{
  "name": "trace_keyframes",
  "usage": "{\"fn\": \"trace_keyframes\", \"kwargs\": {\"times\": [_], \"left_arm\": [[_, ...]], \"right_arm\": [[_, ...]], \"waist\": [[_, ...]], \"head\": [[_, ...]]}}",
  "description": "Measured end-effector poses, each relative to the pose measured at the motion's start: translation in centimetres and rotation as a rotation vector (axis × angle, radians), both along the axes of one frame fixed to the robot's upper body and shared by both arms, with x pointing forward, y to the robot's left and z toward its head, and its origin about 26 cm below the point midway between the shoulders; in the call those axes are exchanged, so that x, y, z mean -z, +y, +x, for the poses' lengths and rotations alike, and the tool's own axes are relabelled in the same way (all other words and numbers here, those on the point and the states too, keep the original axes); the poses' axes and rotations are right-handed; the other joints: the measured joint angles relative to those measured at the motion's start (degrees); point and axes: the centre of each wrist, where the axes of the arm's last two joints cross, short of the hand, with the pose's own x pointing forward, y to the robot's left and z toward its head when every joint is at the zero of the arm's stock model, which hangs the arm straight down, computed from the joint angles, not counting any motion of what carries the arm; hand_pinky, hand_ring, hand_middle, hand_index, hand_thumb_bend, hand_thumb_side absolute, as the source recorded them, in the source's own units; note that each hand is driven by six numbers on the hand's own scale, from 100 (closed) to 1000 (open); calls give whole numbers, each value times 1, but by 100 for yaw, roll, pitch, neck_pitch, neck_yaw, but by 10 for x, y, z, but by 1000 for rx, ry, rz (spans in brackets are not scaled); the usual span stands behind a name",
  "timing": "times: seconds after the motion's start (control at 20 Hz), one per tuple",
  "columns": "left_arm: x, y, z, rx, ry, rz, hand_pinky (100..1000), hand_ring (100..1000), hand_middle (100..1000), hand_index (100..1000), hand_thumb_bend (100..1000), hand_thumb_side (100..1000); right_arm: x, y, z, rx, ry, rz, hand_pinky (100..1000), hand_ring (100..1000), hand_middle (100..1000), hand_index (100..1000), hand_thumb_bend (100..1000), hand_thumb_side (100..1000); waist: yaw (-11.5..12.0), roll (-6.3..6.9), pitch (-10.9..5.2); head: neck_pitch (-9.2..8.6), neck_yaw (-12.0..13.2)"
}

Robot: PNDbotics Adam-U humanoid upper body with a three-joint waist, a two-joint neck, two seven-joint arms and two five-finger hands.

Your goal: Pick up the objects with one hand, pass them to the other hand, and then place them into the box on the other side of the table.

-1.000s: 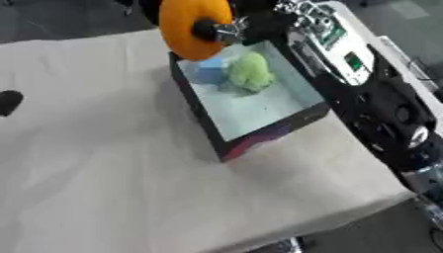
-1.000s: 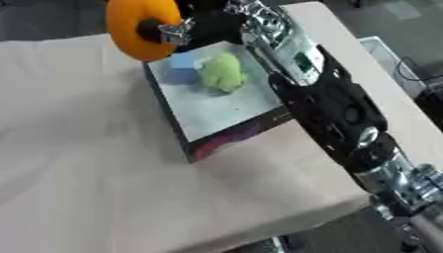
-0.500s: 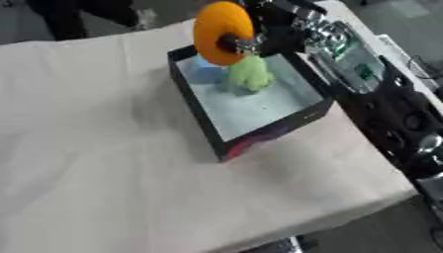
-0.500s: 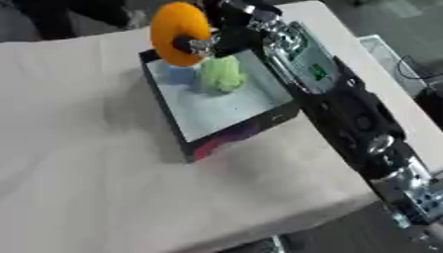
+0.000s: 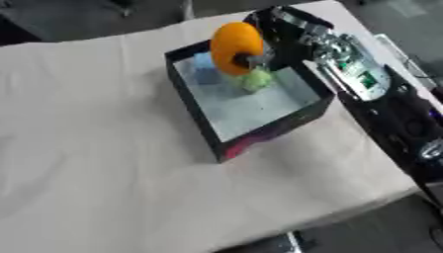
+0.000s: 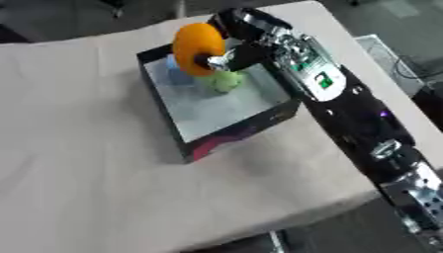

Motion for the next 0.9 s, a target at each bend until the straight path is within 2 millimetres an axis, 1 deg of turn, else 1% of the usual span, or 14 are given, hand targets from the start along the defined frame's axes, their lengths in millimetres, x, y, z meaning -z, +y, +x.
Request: {"fn": "trace_keyframes", "kwargs": {"times": [0.05,0.1,0.2,0.4,0.45,0.55,0.6,0.7,0.85,0.9], "left_arm": [[0,0,0,-1,-1,-1,929,709,700,828,748,577],[0,1,0,-4,-2,-2,929,709,700,829,748,576],[0,2,0,-10,-5,-6,929,706,697,834,744,576],[-1,3,0,-20,-9,-17,927,705,697,833,744,574],[-1,3,0,-20,-9,-19,927,705,697,833,744,573],[-1,3,-1,-22,-12,-22,928,704,696,832,743,573],[-1,3,-1,-23,-13,-23,928,703,696,831,742,573],[-1,5,-1,-31,-15,-30,932,699,692,828,737,572],[-4,7,-2,-43,-33,-50,944,692,686,824,713,591],[-5,8,-3,-48,-41,-59,949,690,685,822,688,603]], "right_arm": [[2,-1,-1,0,-4,-7,961,976,908,845,372,100],[3,-3,-1,-4,-10,-17,1000,1000,983,923,454,101],[3,-4,-4,-18,-34,-44,1000,1000,1000,950,499,148],[2,-8,-7,-36,-87,-91,1000,1000,1000,969,490,146],[2,-9,-8,-37,-96,-96,1000,1000,1000,972,470,129],[2,-10,-8,-36,-109,-92,1000,1000,1000,980,460,130],[1,-11,-8,-35,-113,-86,1000,1000,1000,984,455,156],[1,-12,-9,-26,-112,-61,1000,1000,1000,986,484,279],[-7,-10,-14,-17,-137,0,1000,1000,1000,1000,508,337],[-12,-8,-17,-19,-156,23,1000,1000,1000,1000,482,369]], "waist": [[0,0,0],[-1,0,0],[-1,0,0],[-18,9,-1],[-26,17,-1],[-35,26,-1],[-35,28,-1],[-35,28,-1],[-37,38,-3],[-37,39,-3]], "head": [[-2,-14],[-6,-27],[-20,-50],[-20,-70],[-20,-70],[-20,-70],[-20,-70],[-20,-66],[-20,-16],[-20,7]]}}
